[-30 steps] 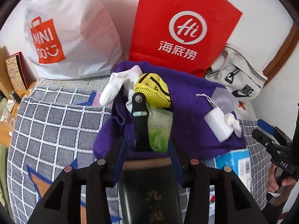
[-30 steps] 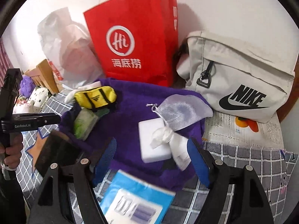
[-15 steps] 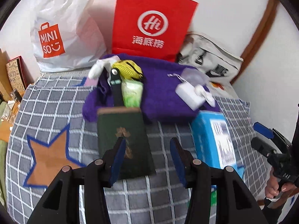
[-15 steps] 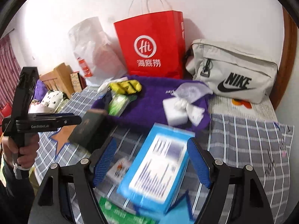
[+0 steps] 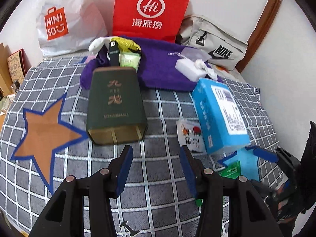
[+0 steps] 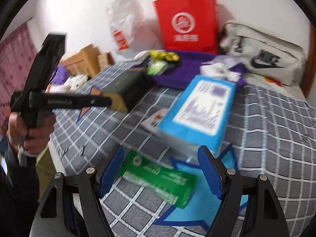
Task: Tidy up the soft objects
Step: 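Move both tools back toward the green packet and white snack packet, then grasp the green packet with the right tool while the left tool grasps the white snack packet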
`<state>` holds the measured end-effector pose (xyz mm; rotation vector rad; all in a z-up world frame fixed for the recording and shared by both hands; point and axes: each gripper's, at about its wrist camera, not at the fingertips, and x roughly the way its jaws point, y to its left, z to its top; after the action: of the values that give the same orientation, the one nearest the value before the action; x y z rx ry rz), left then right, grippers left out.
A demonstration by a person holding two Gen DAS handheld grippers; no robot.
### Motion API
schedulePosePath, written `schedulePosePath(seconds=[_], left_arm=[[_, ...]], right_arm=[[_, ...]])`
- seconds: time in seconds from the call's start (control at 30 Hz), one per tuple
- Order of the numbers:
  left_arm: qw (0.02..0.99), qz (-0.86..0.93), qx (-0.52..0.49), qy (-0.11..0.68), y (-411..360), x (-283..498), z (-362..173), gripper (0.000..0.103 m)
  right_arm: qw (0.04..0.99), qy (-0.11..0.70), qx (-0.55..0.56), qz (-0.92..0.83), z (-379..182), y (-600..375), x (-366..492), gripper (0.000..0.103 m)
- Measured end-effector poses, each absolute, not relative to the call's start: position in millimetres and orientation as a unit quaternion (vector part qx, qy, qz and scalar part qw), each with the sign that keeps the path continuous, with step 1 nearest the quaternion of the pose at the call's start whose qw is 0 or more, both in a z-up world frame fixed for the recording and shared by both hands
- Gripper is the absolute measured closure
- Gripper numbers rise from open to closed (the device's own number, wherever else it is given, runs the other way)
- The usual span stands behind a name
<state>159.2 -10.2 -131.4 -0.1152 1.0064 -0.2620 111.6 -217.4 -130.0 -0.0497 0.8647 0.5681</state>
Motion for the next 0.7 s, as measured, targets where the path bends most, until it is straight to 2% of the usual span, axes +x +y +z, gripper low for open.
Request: schedulePosePath(seconds=[0.1, 0.2, 0.47, 0.7], left_arm=[[0.865, -0.123, -0.053, 0.484, -10.7, 156.1, -136.6, 0.056], [0.863, -0.120, -0.056, 0.488, -9.2, 156.0, -140.7, 0.056], [0.859, -0.126, -0.058, 0.492, -8.9, 158.5, -144.7, 0.056], [0.856, -0.131, -0.067, 0.496, -5.5, 155.5, -150.3, 0.056]], right_arm=[[0.861, 0.413, -0.057, 0.291, -139.9, -207.2, 112.0, 0.025], [0.851, 0.415, -0.074, 0.313, -150.5, -200.2, 120.0, 0.019], [0.801, 0.476, -0.087, 0.353, -180.8, -195.4, 128.6, 0.019], [0.800, 0.472, -0.108, 0.354, -179.3, -190.4, 97.5, 0.021]])
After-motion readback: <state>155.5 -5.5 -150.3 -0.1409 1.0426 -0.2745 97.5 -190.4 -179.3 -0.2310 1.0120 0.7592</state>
